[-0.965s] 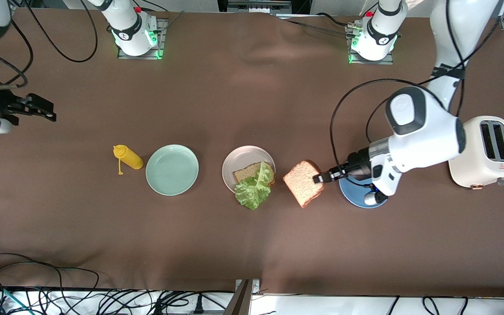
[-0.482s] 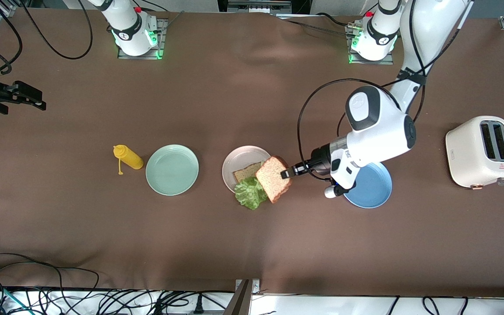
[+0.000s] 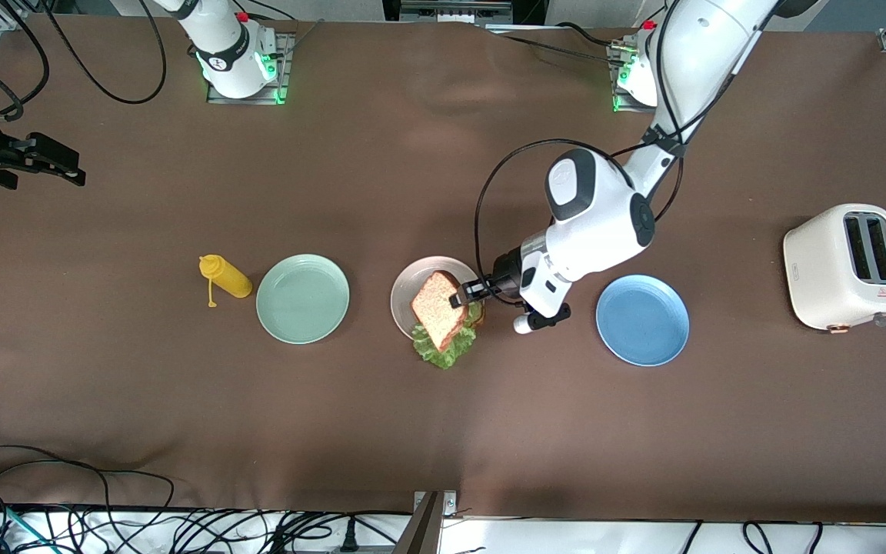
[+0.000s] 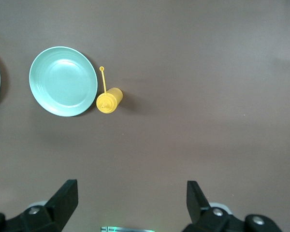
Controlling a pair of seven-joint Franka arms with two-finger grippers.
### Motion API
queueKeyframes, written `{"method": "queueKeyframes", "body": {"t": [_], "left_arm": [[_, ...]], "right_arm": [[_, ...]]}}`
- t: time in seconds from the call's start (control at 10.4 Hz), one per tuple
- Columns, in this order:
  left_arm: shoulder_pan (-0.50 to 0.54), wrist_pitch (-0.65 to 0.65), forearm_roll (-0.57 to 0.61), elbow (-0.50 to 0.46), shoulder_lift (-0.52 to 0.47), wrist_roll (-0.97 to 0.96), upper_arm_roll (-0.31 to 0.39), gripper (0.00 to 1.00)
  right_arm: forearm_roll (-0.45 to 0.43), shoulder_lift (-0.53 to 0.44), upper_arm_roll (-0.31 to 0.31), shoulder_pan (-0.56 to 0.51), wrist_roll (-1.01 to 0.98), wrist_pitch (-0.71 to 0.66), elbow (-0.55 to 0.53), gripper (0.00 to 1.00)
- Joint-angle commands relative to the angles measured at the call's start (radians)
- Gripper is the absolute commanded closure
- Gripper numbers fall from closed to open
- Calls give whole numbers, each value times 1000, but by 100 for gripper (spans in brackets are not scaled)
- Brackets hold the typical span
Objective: Make sandwich on beige plate with both arms
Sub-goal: 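Lower the bread slice onto the lettuce on the beige plate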
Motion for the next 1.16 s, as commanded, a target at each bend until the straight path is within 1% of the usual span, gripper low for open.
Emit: {"method": "queueKeyframes", "body": {"t": [0.0,0.19,0.58,0.77,0.87,0.96,1.06], "left_arm": [[-26,19,-41,34,28,7,9,100],[-37,44,-39,34,42,7,9,100],[-75,45,-42,35,60,7,9,100],[-73,45,-41,35,65,12,12,100],[-66,45,-38,37,74,15,15,86],[-63,45,-38,49,77,15,16,53],[-57,45,-39,49,77,15,16,44]], "right_arm": [[1,-2,-4,2,16,-19,36,0],[3,1,-7,2,21,-10,44,0],[6,3,-12,-4,23,-7,45,0],[6,3,-12,-4,21,-7,45,0],[6,3,-12,-4,21,-7,45,0],[6,3,-15,-4,21,-7,45,0],[6,3,-13,-4,21,-9,45,0]]}}
